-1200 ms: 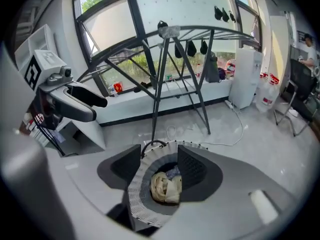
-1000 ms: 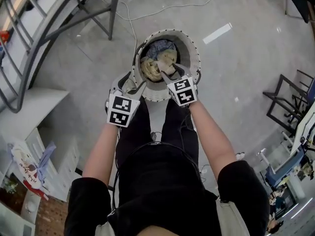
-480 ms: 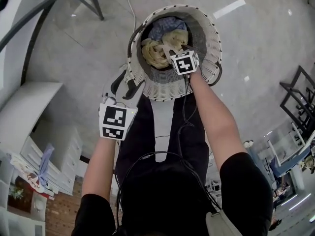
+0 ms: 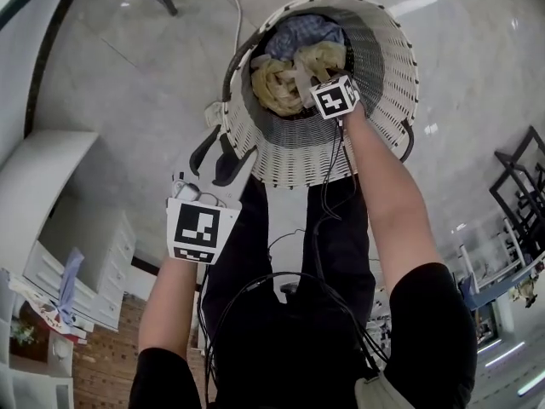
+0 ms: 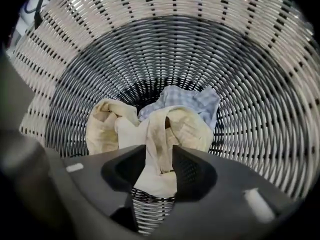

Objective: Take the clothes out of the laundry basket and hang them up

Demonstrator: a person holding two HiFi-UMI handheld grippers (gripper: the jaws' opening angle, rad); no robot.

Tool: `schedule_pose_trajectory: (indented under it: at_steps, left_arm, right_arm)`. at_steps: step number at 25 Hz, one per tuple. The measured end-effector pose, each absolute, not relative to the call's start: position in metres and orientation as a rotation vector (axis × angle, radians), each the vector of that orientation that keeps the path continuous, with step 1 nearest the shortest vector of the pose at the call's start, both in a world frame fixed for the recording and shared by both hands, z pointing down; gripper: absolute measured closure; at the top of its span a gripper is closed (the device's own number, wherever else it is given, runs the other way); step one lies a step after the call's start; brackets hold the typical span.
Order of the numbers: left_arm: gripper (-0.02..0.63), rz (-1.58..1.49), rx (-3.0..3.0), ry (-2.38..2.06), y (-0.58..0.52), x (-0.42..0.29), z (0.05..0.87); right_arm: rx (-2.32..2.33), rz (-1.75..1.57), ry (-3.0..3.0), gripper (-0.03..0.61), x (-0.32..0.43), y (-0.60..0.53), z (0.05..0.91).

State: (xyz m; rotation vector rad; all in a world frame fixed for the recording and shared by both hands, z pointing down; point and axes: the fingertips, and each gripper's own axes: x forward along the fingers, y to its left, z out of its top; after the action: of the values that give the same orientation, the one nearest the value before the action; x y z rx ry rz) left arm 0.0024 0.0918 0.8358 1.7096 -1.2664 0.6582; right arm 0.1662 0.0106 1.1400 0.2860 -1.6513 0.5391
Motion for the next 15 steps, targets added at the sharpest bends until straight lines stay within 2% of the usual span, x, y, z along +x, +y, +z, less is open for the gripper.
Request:
schedule_pose_trajectory:
  at_steps: [8,10,15]
  left_arm:
    - [0.342,0.661,1.662,-1.307,0.094,-0.010,0.862]
    - [0.342,0.665,1.663,-1.309,0.096,-0.010,0.862]
    - [0.342,0.683,1.678,-1.314,0.094,-0.009,0.858]
  right_arm:
    - [0.295,0.564,-1.639,0.456,0.173,0.012,1.177]
    - [0.315,0.555,-1.638,0.537,0.176,0.009,1.175]
    - [0.344,0.604,-1.641,0.551,0.175,0.009,1.150]
